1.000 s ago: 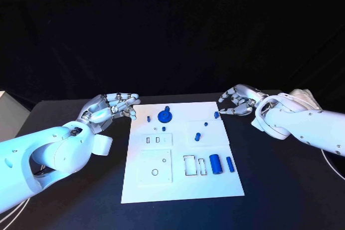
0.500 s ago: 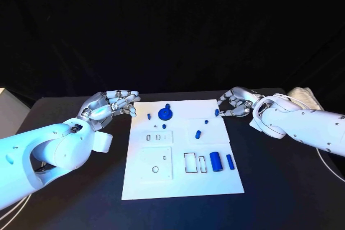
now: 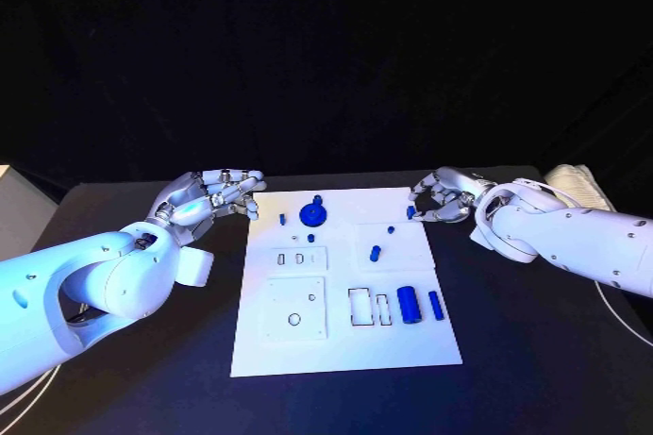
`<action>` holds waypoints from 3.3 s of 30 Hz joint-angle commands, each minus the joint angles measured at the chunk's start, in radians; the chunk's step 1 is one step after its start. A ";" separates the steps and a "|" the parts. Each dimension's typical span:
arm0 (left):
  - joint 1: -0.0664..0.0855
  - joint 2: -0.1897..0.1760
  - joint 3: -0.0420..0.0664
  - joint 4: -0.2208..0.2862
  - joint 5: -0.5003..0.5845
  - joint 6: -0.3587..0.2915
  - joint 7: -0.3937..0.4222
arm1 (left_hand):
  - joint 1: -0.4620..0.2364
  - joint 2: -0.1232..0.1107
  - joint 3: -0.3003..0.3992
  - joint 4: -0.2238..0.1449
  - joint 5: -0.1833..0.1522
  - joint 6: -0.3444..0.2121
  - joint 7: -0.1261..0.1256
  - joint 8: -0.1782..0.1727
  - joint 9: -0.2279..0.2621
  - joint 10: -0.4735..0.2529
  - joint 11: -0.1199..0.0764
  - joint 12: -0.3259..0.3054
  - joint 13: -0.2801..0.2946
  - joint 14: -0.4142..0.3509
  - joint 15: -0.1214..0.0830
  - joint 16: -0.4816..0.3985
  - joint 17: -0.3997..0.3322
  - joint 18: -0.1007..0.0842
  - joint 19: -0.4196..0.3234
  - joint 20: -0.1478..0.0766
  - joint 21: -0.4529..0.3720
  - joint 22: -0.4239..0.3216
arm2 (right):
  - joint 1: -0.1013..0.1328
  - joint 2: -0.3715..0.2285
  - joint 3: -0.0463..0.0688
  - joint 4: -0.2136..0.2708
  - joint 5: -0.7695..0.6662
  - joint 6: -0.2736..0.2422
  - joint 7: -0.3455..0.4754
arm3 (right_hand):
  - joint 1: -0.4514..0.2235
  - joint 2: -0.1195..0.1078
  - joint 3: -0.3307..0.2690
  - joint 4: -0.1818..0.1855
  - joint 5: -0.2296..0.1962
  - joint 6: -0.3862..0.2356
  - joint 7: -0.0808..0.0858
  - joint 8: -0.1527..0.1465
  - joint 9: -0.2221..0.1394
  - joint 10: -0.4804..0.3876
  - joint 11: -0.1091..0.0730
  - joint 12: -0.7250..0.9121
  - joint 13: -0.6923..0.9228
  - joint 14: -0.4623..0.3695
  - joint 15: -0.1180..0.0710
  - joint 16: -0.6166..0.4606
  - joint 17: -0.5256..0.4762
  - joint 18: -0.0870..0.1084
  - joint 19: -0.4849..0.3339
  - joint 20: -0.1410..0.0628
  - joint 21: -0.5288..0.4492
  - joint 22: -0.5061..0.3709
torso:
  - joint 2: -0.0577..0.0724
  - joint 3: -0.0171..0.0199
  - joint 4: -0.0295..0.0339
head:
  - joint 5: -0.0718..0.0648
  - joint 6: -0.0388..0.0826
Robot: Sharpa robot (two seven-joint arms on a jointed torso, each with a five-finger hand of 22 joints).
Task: Assemble the parts on the task board
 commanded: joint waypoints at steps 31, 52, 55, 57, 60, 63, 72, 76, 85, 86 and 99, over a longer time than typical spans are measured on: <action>0.001 0.003 0.001 -0.003 -0.007 0.017 0.004 | -0.008 0.004 0.007 -0.003 0.002 -0.006 0.021 -0.001 -0.001 -0.003 0.003 -0.004 0.002 -0.008 -0.003 0.005 -0.002 0.006 -0.010 -0.002 0.008 0.002 | -0.017 0.030 -0.001 -0.023 -0.011 -0.002 -0.019 | -0.012 0.024 0.113 0.003 0.002 0.063 -0.014 0.007 -0.007 0.104 -0.009 0.004 0.263 0.102 -0.008 0.004 0.263 -0.014 0.105 -0.008 0.004 0.263 | 0.000 0.0000 -0.0002 | 0.000 -0.003; 0.001 0.001 0.001 -0.003 -0.007 0.018 0.002 | -0.009 0.004 0.007 -0.003 0.002 -0.006 0.022 -0.001 -0.001 -0.003 0.003 -0.004 0.002 -0.009 -0.003 0.006 -0.002 0.006 -0.012 -0.001 0.009 0.002 | -0.008 0.013 0.001 0.046 0.029 -0.169 -0.079 | -0.062 0.065 0.181 -0.015 -0.013 0.150 -0.067 0.093 0.035 0.104 -0.056 0.004 0.263 0.102 -0.046 0.004 0.263 -0.014 0.105 -0.043 0.004 0.263 | -0.002 -0.0011 -0.0016 | 0.006 -0.006; 0.001 0.000 0.001 -0.004 -0.007 0.019 0.001 | -0.009 0.004 0.007 -0.003 0.002 -0.006 0.022 -0.001 -0.001 -0.003 0.003 -0.004 0.002 -0.009 -0.003 0.006 -0.002 0.006 -0.012 -0.001 0.009 0.002 | 0.006 0.004 0.002 0.091 0.025 -0.181 -0.132 | -0.064 0.066 0.182 -0.016 -0.017 0.148 -0.067 0.096 0.036 0.104 -0.057 0.004 0.263 0.102 -0.047 0.004 0.263 -0.014 0.105 -0.044 0.004 0.263 | -0.003 -0.0017 -0.0017 | 0.006 -0.005; 0.001 0.000 0.001 -0.005 -0.007 0.019 0.000 | -0.009 0.004 0.007 -0.003 0.002 -0.006 0.022 -0.001 -0.001 -0.003 0.003 -0.004 0.002 -0.009 -0.003 0.006 -0.002 0.006 -0.012 -0.001 0.009 0.002 | 0.013 -0.001 0.003 0.121 0.020 -0.183 -0.162 | -0.066 0.066 0.184 -0.018 -0.021 0.146 -0.067 0.097 0.037 0.104 -0.057 0.004 0.263 0.102 -0.047 0.004 0.263 -0.014 0.105 -0.045 0.004 0.263 | -0.004 -0.0025 -0.0018 | 0.009 -0.005; 0.001 0.001 0.001 -0.007 -0.007 0.019 -0.001 | -0.009 0.004 0.007 -0.003 0.002 -0.006 0.022 -0.001 -0.001 -0.003 0.003 -0.004 0.002 -0.009 -0.003 0.006 -0.002 0.006 -0.012 -0.001 0.009 0.002 | 0.021 -0.001 0.003 0.165 0.009 -0.187 -0.201 | -0.066 0.066 0.186 -0.020 -0.022 0.143 -0.067 0.098 0.038 0.104 -0.057 0.004 0.263 0.102 -0.047 0.004 0.263 -0.014 0.105 -0.045 0.004 0.263 | -0.004 -0.0019 -0.0015 | 0.012 -0.004; 0.001 0.003 0.001 -0.010 -0.007 0.019 -0.002 | -0.009 0.004 0.007 -0.004 0.002 -0.006 0.021 -0.001 -0.001 -0.003 0.003 -0.003 0.002 -0.009 -0.003 0.006 -0.002 0.006 -0.012 -0.001 0.009 0.003 | 0.026 0.009 0.003 0.215 -0.012 -0.194 -0.252 | -0.065 0.066 0.188 -0.022 -0.021 0.142 -0.067 0.099 0.039 0.104 -0.057 0.004 0.263 0.102 -0.047 0.004 0.263 -0.014 0.105 -0.045 0.004 0.263 | -0.004 -0.0026 -0.0029 | 0.016 -0.004; 0.001 0.013 0.001 -0.019 -0.007 0.020 -0.004 | -0.009 0.004 0.007 -0.004 0.002 -0.006 0.021 -0.001 -0.002 -0.003 0.003 -0.003 0.002 -0.009 -0.003 0.006 -0.002 0.006 -0.013 -0.001 0.010 0.003 | 0.019 0.103 -0.001 0.326 -0.066 -0.171 -0.395 | -0.073 0.065 0.192 -0.025 -0.023 0.131 -0.062 0.101 0.041 0.104 -0.054 0.004 0.263 0.102 -0.045 0.004 0.263 -0.014 0.105 -0.045 0.004 0.263 | -0.007 -0.0045 -0.0008 | 0.021 -0.012; 0.001 0.016 0.001 -0.021 -0.007 0.022 -0.006 | -0.009 0.004 0.007 -0.004 0.002 -0.006 0.021 -0.001 -0.002 -0.003 0.003 -0.003 0.002 -0.009 -0.003 0.006 -0.002 0.006 -0.013 -0.001 0.010 0.003 | 0.006 0.145 -0.004 0.352 -0.101 -0.169 -0.444 | -0.074 0.065 0.192 -0.026 -0.024 0.130 -0.062 0.101 0.041 0.104 -0.054 0.004 0.263 0.102 -0.044 0.004 0.263 -0.014 0.105 -0.045 0.004 0.263 | -0.008 -0.0064 0.0011 | 0.022 -0.017; 0.001 0.022 0.001 -0.024 -0.007 0.022 -0.009 | -0.009 0.004 0.008 -0.004 0.002 -0.006 0.021 -0.001 -0.001 -0.003 0.003 -0.003 0.002 -0.010 -0.003 0.007 -0.003 0.006 -0.014 -0.001 0.011 0.003 | -0.028 0.223 -0.010 0.359 -0.187 -0.176 -0.535 | -0.089 0.060 0.193 -0.026 -0.037 0.126 -0.060 0.106 0.044 0.104 -0.052 0.004 0.263 0.102 -0.042 0.004 0.263 -0.014 0.105 -0.043 0.004 0.263 | -0.006 -0.0044 -0.0019 | 0.026 -0.020; 0.001 0.022 0.001 -0.024 -0.007 0.023 -0.009 | -0.009 0.004 0.008 -0.004 0.002 -0.006 0.021 -0.001 -0.001 -0.003 0.003 -0.003 0.002 -0.010 -0.003 0.007 -0.003 0.006 -0.014 -0.001 0.011 0.003 | -0.033 0.232 -0.011 0.357 -0.195 -0.177 -0.544 | -0.089 0.060 0.193 -0.026 -0.037 0.126 -0.060 0.106 0.044 0.104 -0.052 0.004 0.263 0.102 -0.042 0.004 0.263 -0.014 0.105 -0.043 0.004 0.263 | -0.006 -0.0039 -0.0018 | 0.026 -0.021; 0.001 0.023 0.001 -0.024 -0.008 0.023 -0.011 | -0.009 0.004 0.008 -0.004 0.002 -0.006 0.021 -0.001 -0.001 -0.003 0.003 -0.003 0.002 -0.010 -0.003 0.007 -0.003 0.006 -0.014 -0.001 0.011 0.003 | -0.068 0.287 -0.016 0.339 -0.235 -0.170 -0.583 | -0.103 0.058 0.192 -0.023 -0.038 0.125 -0.061 0.110 0.047 0.104 -0.052 0.004 0.263 0.102 -0.042 0.004 0.263 -0.014 0.105 -0.043 0.004 0.263 | -0.005 -0.0028 -0.0008 | 0.031 -0.033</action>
